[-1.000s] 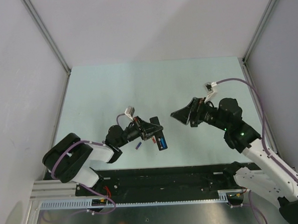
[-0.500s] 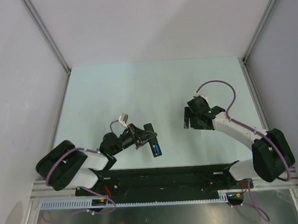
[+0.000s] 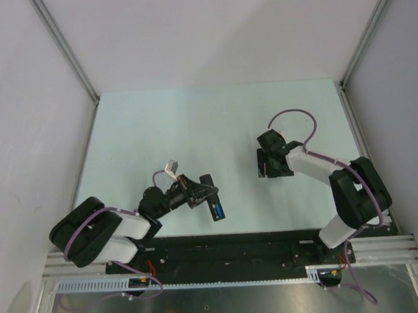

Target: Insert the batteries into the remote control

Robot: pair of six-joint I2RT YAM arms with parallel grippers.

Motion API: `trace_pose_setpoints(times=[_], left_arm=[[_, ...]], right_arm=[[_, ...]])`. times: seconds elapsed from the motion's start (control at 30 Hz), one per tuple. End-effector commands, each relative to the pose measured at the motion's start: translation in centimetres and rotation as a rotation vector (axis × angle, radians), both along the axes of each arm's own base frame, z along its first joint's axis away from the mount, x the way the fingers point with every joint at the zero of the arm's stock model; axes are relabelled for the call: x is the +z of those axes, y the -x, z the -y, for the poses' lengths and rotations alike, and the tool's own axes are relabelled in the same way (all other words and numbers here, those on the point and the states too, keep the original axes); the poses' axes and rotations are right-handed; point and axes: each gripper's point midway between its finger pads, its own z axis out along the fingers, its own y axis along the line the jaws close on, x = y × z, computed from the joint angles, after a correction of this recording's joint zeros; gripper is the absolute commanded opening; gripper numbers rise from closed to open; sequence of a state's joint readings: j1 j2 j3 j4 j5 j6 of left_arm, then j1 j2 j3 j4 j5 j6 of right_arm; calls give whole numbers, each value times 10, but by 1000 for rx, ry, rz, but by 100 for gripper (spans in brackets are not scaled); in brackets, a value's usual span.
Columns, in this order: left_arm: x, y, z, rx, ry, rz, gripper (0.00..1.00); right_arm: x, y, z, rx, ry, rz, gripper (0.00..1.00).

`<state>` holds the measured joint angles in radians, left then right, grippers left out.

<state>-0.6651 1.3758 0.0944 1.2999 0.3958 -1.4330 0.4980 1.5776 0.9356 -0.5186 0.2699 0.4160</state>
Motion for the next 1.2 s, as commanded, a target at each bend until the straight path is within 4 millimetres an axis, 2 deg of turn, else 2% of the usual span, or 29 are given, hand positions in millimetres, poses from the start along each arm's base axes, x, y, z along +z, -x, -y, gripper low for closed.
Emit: trace_pose_setpoints(times=[0.0,0.2,0.3,0.6,0.93,1.17], left_arm=[[79,12,-10,-5,223,281,0],[77,11,-8,-8,217,272,0],[77,10,-7,-13,218,273,0],[77,9,-6,-15,219,268,0],[77,10,-5,-24,217,267,0],[76,10,-5,-29,215,266,0]], right_arm=[[7,-24,-6,19,-22,47,73],[-1,-27,-10,36,-42,34,63],[-5,-29,-10,30,-44,27,61],[-19,-33,-5,2,-35,9,60],[-26,-26,-2,13,-43,-39,57],[-23,-18,-1,50,-5,-56,64]])
